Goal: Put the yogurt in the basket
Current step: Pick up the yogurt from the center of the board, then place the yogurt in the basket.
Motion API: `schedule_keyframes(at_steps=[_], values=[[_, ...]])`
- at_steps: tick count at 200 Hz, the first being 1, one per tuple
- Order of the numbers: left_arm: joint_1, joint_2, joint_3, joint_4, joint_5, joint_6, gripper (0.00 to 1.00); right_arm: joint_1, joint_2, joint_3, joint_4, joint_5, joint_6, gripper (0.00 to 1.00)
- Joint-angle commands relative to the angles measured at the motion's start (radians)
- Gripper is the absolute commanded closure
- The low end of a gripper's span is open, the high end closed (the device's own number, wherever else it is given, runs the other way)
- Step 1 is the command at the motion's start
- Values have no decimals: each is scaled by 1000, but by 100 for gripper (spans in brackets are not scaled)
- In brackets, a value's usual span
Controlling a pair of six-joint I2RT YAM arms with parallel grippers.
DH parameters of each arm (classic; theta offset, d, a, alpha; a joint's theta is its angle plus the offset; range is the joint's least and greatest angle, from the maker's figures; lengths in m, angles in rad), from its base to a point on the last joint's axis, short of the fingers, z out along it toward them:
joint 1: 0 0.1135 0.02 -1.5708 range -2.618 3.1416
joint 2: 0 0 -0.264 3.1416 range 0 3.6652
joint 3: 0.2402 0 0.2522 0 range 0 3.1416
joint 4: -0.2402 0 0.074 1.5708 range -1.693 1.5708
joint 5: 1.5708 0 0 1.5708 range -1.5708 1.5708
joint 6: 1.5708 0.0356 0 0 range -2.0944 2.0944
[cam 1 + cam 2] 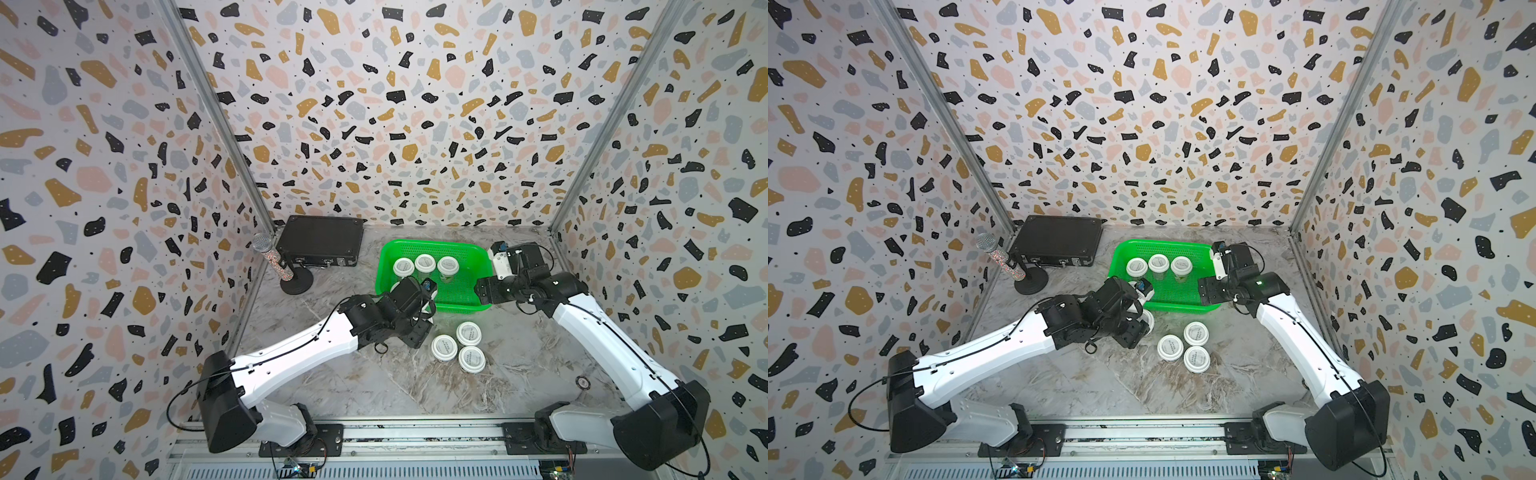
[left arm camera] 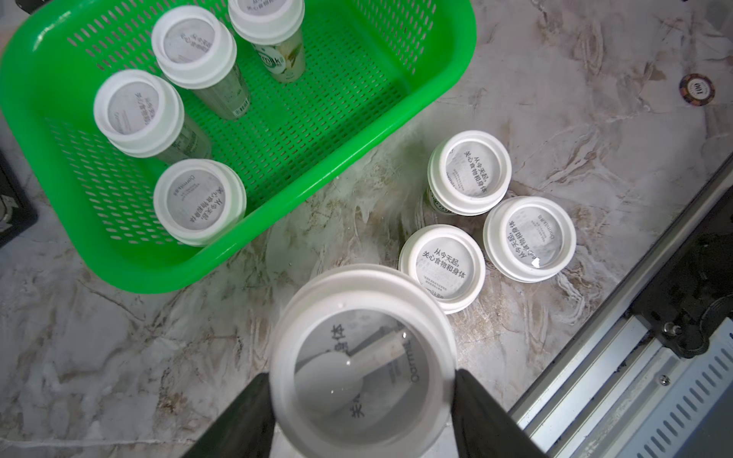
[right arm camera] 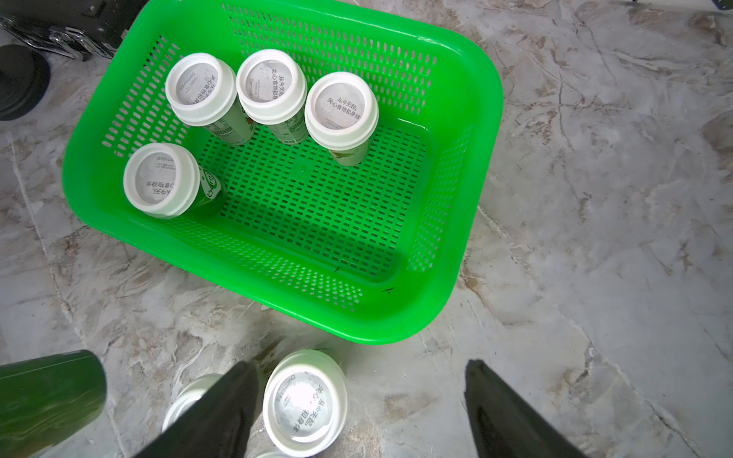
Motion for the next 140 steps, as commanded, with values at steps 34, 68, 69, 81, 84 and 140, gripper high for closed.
schedule_keyframes(at_steps=[34, 68, 69, 81, 84, 140], values=[[57, 22, 118, 52, -18, 60, 28, -4, -42, -9, 4, 12, 13, 14], [105, 120, 208, 83, -29, 61, 29, -5, -55, -18, 9, 17, 17, 14], [106, 123, 211, 84, -31, 61, 29, -4, -55, -18, 9, 17, 16, 14], [116, 157, 240, 88, -39, 63, 29, -5, -60, -21, 9, 20, 17, 14], [118, 164, 247, 89, -41, 64, 29, -5, -61, -23, 10, 21, 17, 14], [144, 303, 354, 63, -56, 69, 29, -5, -68, -27, 10, 17, 16, 14]])
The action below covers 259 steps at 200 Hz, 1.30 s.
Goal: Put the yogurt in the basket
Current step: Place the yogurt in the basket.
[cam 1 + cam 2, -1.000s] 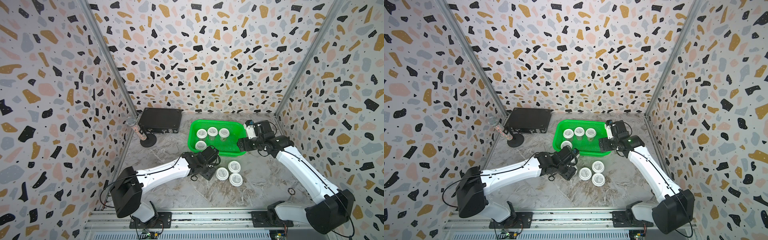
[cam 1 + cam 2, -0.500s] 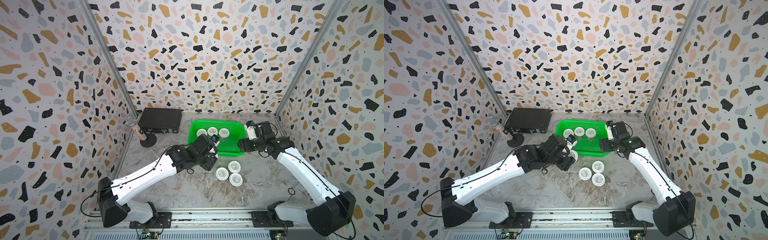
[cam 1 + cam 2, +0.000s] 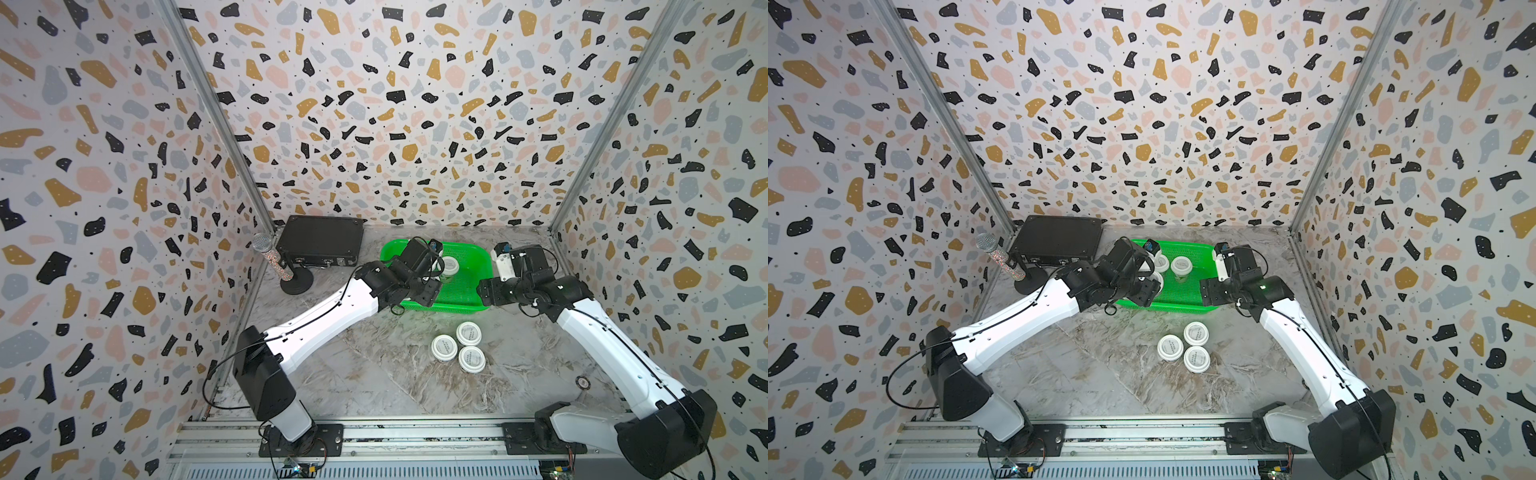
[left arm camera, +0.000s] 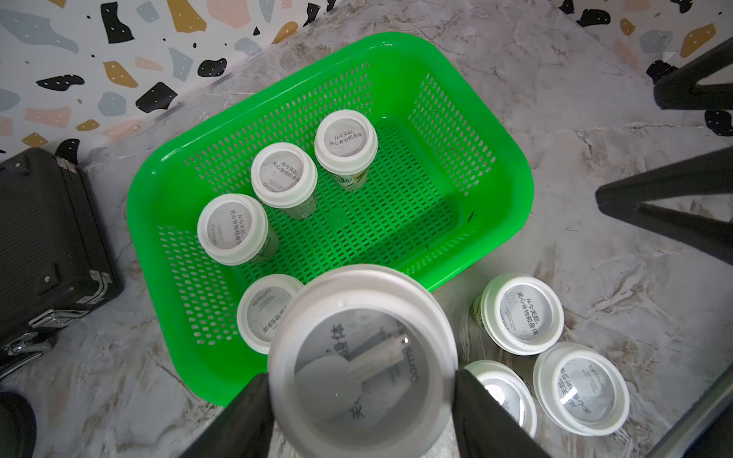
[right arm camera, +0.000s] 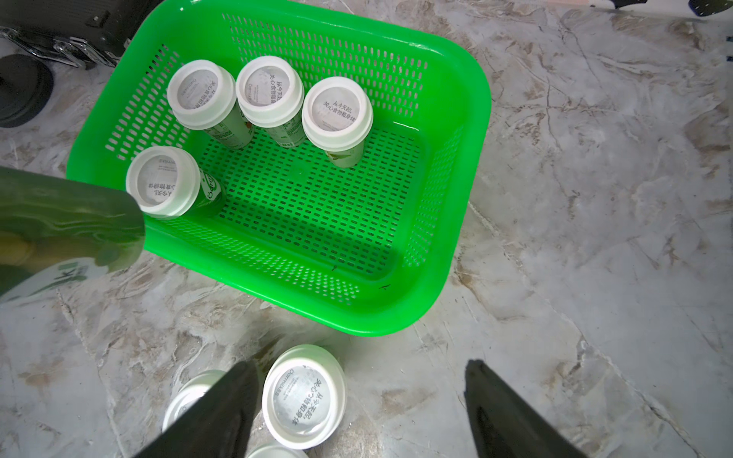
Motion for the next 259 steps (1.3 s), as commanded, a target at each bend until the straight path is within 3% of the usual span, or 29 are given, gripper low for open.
schedule_keyframes(at_steps=[1, 133, 259], values=[[13, 39, 55, 8, -18, 17, 29, -3, -29, -7, 7, 6, 8, 14], [71, 301, 199, -42, 58, 19, 30, -3, -37, -18, 8, -15, -7, 14], [84, 432, 245, -36, 62, 26, 30, -3, -36, -40, 8, -33, -16, 13]])
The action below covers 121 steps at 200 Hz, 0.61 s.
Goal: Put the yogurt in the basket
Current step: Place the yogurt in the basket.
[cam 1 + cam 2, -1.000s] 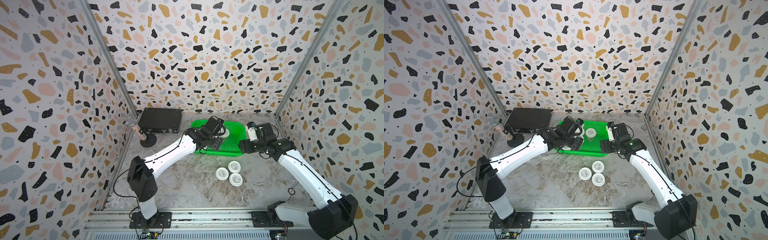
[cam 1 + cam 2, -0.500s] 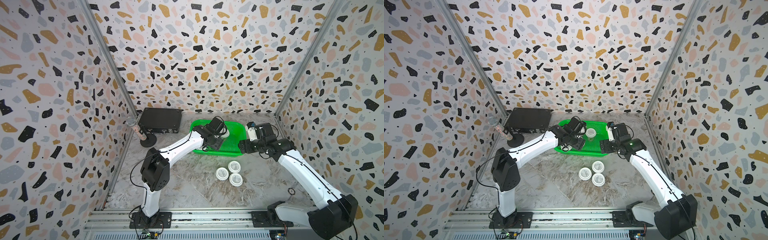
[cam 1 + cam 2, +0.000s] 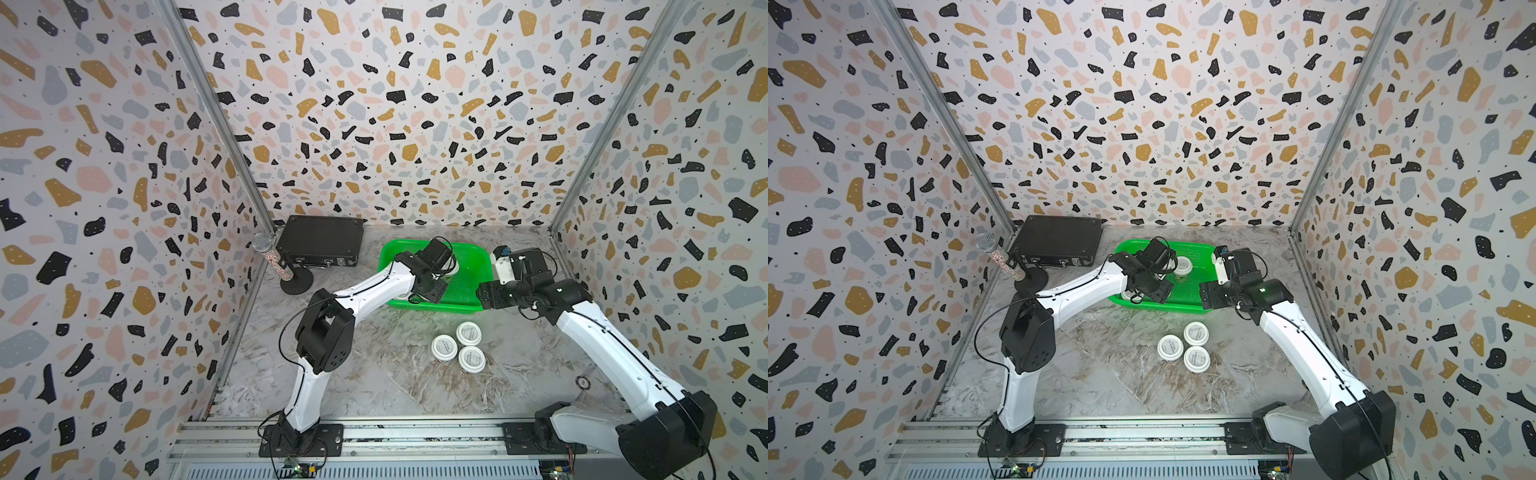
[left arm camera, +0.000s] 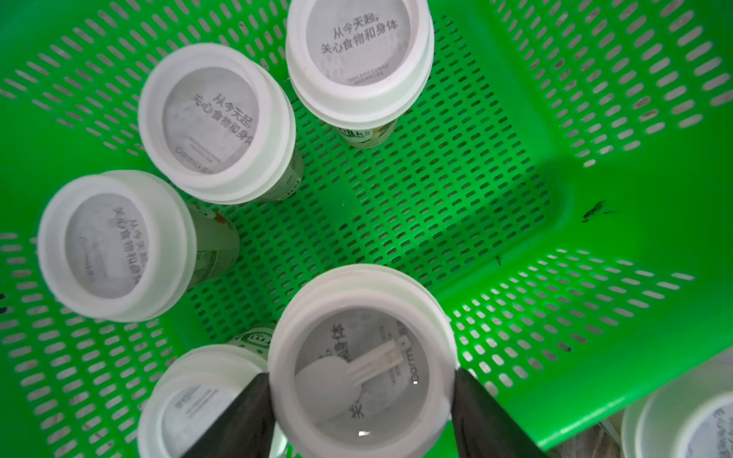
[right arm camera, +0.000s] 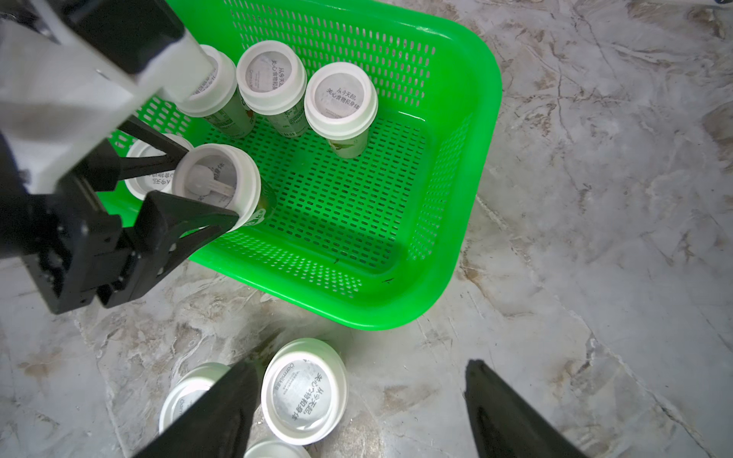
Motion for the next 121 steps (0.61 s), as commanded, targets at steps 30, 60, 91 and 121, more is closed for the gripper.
schedule_keyframes(at_steps=[30, 60, 91, 121], values=[[15, 33, 44, 10, 24, 8, 30, -3, -20, -5, -4, -11, -9, 13], [17, 53, 54, -5, 39, 10, 30, -3, -19, -6, -4, -11, -12, 13], [18, 57, 46, -19, 35, 2, 30, -3, -18, -6, -2, -11, -11, 13], [18, 54, 30, -13, 30, 0, 29, -3, -19, -8, -2, -13, -12, 13]])
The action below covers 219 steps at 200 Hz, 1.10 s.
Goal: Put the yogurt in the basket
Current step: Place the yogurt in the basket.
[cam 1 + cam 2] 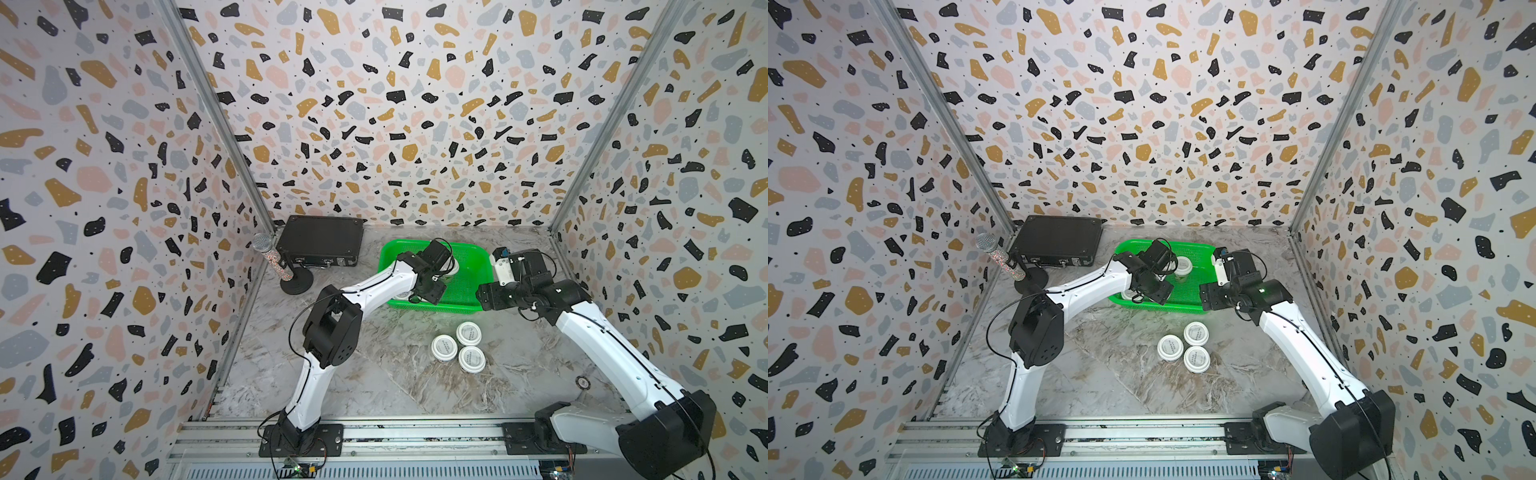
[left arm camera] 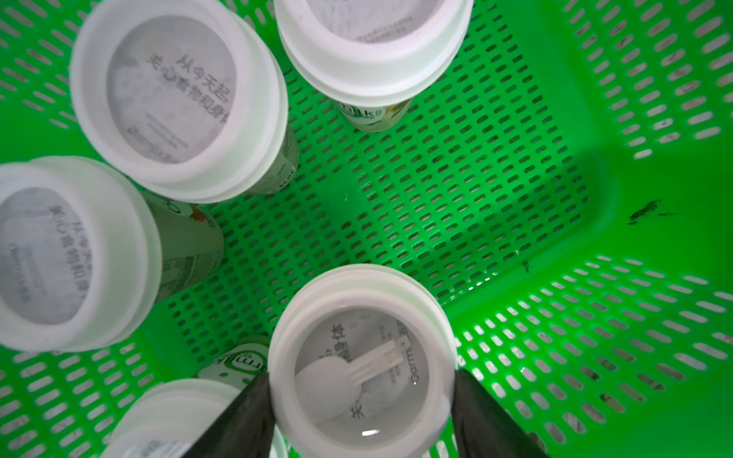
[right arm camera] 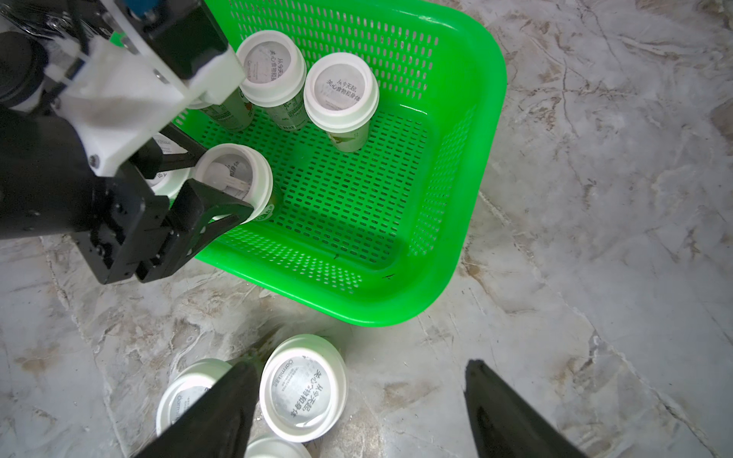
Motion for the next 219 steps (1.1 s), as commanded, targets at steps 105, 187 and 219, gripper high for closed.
schedule_keyframes(at_steps=[105, 187, 219], values=[[6, 2, 12, -13, 11, 5, 14, -3, -22, -3, -2, -6, -13, 13], [6, -126, 54, -40, 61, 0, 10, -3, -31, 12, -58, -99, -69, 13], [6, -243, -24, 13, 81, -31, 8, -3, -19, 7, -105, -203, -96, 14]])
